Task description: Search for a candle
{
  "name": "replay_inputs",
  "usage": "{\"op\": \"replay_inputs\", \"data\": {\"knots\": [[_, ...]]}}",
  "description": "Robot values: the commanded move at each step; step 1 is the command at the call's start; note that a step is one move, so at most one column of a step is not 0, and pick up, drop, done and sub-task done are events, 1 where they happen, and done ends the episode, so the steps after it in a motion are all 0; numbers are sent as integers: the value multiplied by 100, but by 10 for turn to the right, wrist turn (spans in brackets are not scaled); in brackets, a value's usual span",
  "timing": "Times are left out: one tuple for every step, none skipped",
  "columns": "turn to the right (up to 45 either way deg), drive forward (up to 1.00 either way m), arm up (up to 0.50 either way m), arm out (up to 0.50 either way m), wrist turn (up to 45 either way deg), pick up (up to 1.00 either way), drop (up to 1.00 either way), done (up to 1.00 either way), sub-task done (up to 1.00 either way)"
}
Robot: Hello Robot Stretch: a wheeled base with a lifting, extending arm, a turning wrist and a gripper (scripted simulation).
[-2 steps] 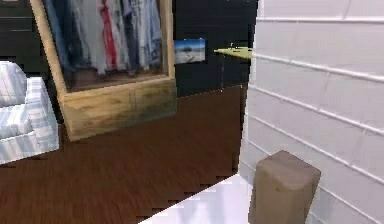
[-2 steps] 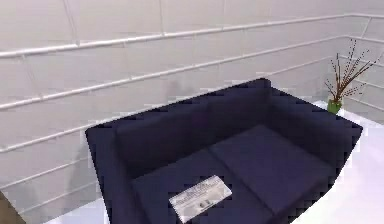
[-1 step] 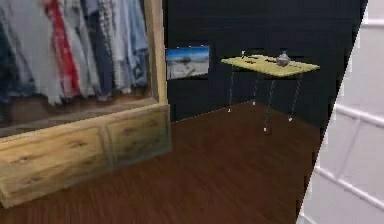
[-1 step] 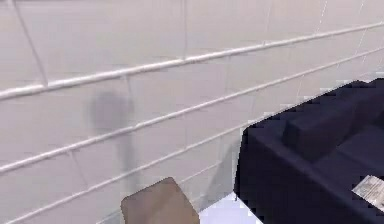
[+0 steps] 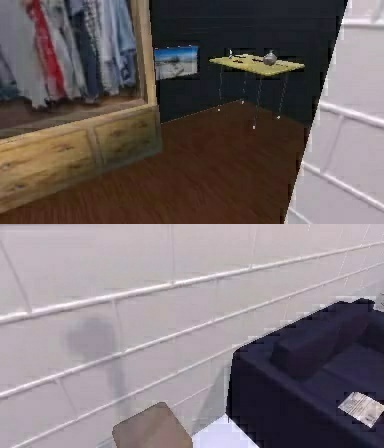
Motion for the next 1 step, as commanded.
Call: {"op": "replay_inputs", "data": {"knots": [[0,90,0,0,0,0,0,0,0]]}}
